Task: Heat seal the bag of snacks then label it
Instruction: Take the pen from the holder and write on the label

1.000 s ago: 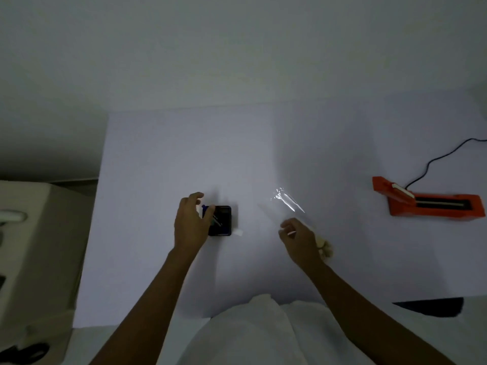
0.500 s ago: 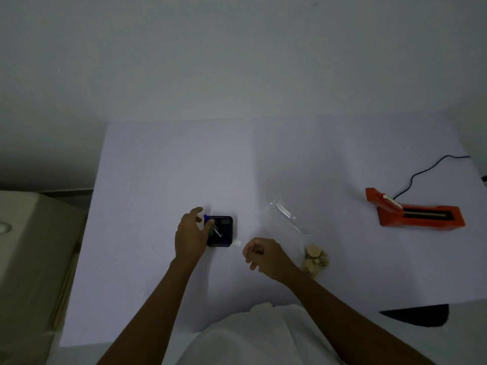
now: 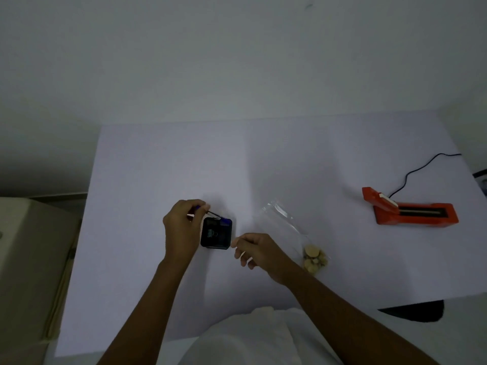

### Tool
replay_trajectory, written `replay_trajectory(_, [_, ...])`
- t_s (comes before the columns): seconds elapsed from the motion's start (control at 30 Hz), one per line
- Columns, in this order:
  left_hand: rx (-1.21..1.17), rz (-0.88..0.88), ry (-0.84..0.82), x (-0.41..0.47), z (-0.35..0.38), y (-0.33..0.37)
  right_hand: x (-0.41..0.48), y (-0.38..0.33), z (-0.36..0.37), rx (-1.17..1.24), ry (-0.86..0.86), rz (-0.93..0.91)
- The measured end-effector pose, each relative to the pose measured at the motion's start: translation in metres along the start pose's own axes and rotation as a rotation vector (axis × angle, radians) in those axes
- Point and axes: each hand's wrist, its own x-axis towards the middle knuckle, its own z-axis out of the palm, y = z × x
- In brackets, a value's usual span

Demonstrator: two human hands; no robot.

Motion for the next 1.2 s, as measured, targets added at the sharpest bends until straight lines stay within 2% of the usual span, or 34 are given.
replay_trajectory(0.1, [-0.253, -0.167, 0.044, -0.010, -0.004, 0.034, -0.004, -0.014, 0.008, 0.291, -0.072, 0.052])
replay_trajectory(0.2, [-0.314, -0.215, -0.043, -0.027, 0.004, 0.051, -0.002, -0.024, 0.009, 0.644, 0.011, 0.048])
replay_trajectory(0.27, [-0.227, -0.110, -0.179, -0.037, 0.012, 0.046, 0.001, -0.027, 0.004, 0.761, 0.067, 0.022])
replay_trajectory(0.4, [0.046, 0.203, -0.429, -0.045, 0.022, 0.033, 0.002, -0.026, -0.004, 0.749, 0.142, 0.028])
replay_trajectory(0.5, [0.206, 0.243, -0.501, -0.049, 0.022, 0.033, 0.001, -0.022, -0.010, 0.711, 0.140, 0.007])
replay_trajectory(0.57, [0.162, 0.153, -0.577, -0.055, 0.022, 0.035, -0.001, -0.017, -0.013, 0.685, 0.126, 0.001])
replay_trajectory(0.67, [-0.079, -0.143, -0.643, -0.068, 0.027, 0.047, -0.003, -0.010, -0.013, 0.731, 0.137, -0.001])
replay_trajectory(0.77, [-0.400, -0.570, -0.556, -0.071, 0.022, 0.052, 0.003, 0.003, -0.040, 0.952, 0.377, 0.013])
replay_trajectory(0.8, [-0.435, -0.615, -0.534, -0.071, 0.013, 0.049, 0.005, 0.008, -0.059, 0.997, 0.469, -0.005])
replay_trajectory(0.87, [-0.342, -0.553, -0.491, -0.073, -0.007, 0.034, 0.002, 0.015, -0.092, 0.933, 0.597, -0.043])
replay_trajectory(0.9, [-0.203, -0.465, -0.483, -0.074, -0.013, 0.018, 0.001, 0.018, -0.102, 0.867, 0.614, -0.057])
replay_trajectory(1.03, [0.483, -0.196, -0.532, -0.081, -0.005, -0.056, -0.001, 0.015, -0.094, 0.667, 0.522, -0.082])
replay_trajectory(1.1, [0.615, -0.141, -0.508, -0.081, 0.007, -0.072, 0.002, 0.016, -0.074, 0.612, 0.500, -0.040])
replay_trajectory(1.2, [0.692, -0.130, -0.558, -0.082, 0.022, -0.081, 0.002, 0.027, -0.044, 0.545, 0.476, 0.044])
